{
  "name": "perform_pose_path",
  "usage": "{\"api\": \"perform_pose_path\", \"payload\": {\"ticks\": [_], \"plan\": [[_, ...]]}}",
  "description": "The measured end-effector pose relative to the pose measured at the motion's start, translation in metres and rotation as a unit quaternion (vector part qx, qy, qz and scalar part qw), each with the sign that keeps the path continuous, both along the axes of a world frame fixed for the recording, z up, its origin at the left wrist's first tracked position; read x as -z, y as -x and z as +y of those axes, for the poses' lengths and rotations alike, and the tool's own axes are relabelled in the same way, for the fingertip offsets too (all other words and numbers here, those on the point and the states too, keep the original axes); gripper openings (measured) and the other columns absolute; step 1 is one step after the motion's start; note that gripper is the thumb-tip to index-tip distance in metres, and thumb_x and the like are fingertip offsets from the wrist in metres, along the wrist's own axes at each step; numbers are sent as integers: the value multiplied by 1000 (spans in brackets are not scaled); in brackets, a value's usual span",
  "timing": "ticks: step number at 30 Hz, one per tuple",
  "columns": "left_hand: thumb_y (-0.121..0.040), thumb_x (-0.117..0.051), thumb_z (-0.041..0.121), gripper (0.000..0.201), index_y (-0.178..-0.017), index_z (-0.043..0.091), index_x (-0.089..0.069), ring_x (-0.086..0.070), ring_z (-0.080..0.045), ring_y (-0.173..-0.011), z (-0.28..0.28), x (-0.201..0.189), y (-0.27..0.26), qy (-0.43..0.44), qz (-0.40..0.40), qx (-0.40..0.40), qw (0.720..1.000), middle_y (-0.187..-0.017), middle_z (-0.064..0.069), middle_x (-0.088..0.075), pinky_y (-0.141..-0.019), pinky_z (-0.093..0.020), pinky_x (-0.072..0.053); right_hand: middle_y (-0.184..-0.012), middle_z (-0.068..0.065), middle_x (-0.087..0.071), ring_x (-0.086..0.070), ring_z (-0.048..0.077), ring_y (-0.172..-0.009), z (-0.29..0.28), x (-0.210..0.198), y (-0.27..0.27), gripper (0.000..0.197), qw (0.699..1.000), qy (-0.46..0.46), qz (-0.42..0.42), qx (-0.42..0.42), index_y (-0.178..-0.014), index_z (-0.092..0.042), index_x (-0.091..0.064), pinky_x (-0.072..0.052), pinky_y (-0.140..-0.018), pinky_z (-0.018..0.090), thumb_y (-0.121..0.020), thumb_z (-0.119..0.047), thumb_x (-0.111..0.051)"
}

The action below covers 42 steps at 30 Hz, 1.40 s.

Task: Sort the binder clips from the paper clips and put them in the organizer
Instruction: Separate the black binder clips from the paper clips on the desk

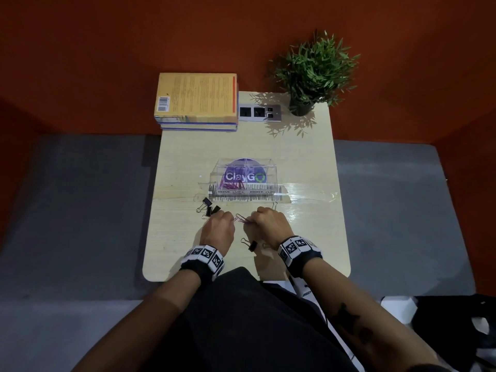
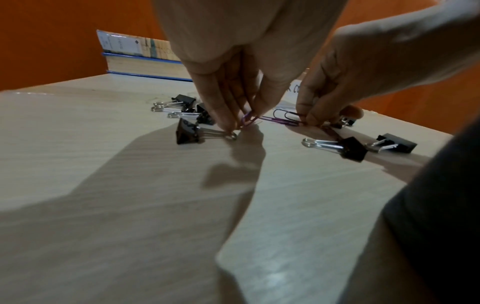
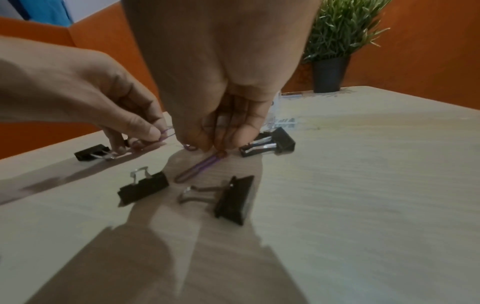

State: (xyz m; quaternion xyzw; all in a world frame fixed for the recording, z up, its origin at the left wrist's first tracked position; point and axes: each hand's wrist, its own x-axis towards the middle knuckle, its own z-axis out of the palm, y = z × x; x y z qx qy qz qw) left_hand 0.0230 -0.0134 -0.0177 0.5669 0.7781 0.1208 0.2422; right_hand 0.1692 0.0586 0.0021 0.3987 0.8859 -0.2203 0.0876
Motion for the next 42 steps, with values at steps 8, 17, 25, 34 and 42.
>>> {"api": "perform_pose_path", "payload": {"ticks": [8, 17, 25, 34, 42], "plan": [[-71, -68, -11, 40, -108, 3, -62, -62, -33, -74, 4, 7, -7, -1, 32, 130, 991, -81, -14, -66, -57, -39, -54, -85, 11, -65, -63, 33, -78, 1, 5, -11, 10, 992, 38, 28, 114, -89, -11, -70, -48, -63, 35, -85, -15, -62], [-84, -58, 6, 10, -91, 0, -62, -60, -35, -84, 24, -12, -7, 90, 87, 149, 981, -93, -17, -63, -58, -35, -37, -77, 5, -67, -58, 21, -67, 25, -29, 5, 7, 961, 16, 168, 219, -74, -11, -68, -41, -58, 26, -76, -17, -67], [-86, -60, 8, 10, -79, 3, -66, -64, -34, -83, 31, -18, -4, 198, 54, 96, 974, -92, -18, -70, -63, -34, -46, -75, 13, -71, -64, 32, -67, 72, -43, 64, 13, 973, -15, 121, 195, -72, -9, -70, -51, -58, 32, -76, -7, -58], [-79, -66, 17, 6, -75, 12, -64, -64, -26, -69, 36, -36, 17, 89, 1, 27, 996, -78, -6, -70, -62, -32, -54, -80, 8, -68, -58, 25, -66, 33, -40, -18, 6, 959, -32, 151, 237, -80, -14, -69, -37, -57, 27, -83, -16, -65], [-86, -68, 14, 6, -90, 10, -69, -66, -29, -76, 96, -57, 50, -69, -30, -24, 997, -88, -10, -73, -68, -38, -57, -70, -3, -71, -64, 18, -65, -58, -24, -143, 8, 969, 91, 2, 230, -70, -20, -66, -45, -55, 26, -77, -20, -64]]}}
